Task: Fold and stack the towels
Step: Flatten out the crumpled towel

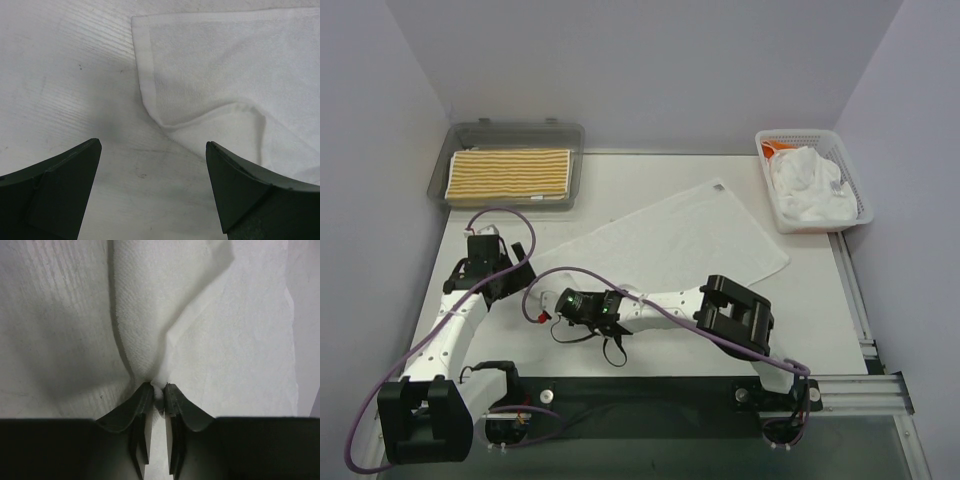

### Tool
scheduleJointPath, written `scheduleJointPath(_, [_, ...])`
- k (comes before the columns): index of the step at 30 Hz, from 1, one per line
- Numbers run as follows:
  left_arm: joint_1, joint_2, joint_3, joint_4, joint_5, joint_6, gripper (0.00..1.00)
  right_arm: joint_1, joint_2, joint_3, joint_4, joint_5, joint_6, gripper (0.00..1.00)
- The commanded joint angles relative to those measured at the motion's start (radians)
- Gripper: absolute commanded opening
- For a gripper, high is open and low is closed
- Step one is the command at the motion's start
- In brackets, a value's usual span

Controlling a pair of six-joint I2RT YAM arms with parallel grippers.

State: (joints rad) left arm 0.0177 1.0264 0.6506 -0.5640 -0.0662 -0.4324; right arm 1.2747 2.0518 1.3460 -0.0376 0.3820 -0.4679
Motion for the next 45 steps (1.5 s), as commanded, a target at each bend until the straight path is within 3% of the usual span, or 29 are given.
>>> scheduleJointPath(1, [0.005, 0.004, 0.02, 0.046, 0.016, 0.015, 0.97, -0.015, -0.042, 0.031, 0.008, 0.018, 0.0, 0.13])
scheduleJointPath(5, [0.005, 0.004, 0.018, 0.046, 0.016, 0.017, 0.97, -0.034, -0.058, 0.045, -0.013, -0.006, 0.032, 0.12])
scheduleJointPath(10, [0.005, 0.006, 0.018, 0.044, 0.019, 0.017, 0.97, -0.072, -0.09, 0.064, -0.064, -0.089, 0.11, 0.19])
scheduleJointPath(16, [0.005, 0.009, 0.018, 0.047, 0.02, 0.017, 0.97, -0.127, -0.119, 0.073, -0.087, -0.169, 0.178, 0.37])
scheduleJointPath(27, [0.005, 0.015, 0.018, 0.047, 0.023, 0.02, 0.97, -0.179, -0.116, 0.091, -0.11, -0.268, 0.247, 0.38])
scheduleJointPath(39, [0.005, 0.021, 0.02, 0.046, 0.028, 0.021, 0.97, -0.192, -0.053, 0.139, -0.11, -0.238, 0.238, 0.26])
scheduleJointPath(45, [0.005, 0.021, 0.02, 0.047, 0.028, 0.023, 0.97, -0.192, -0.033, 0.165, -0.11, -0.247, 0.232, 0.06])
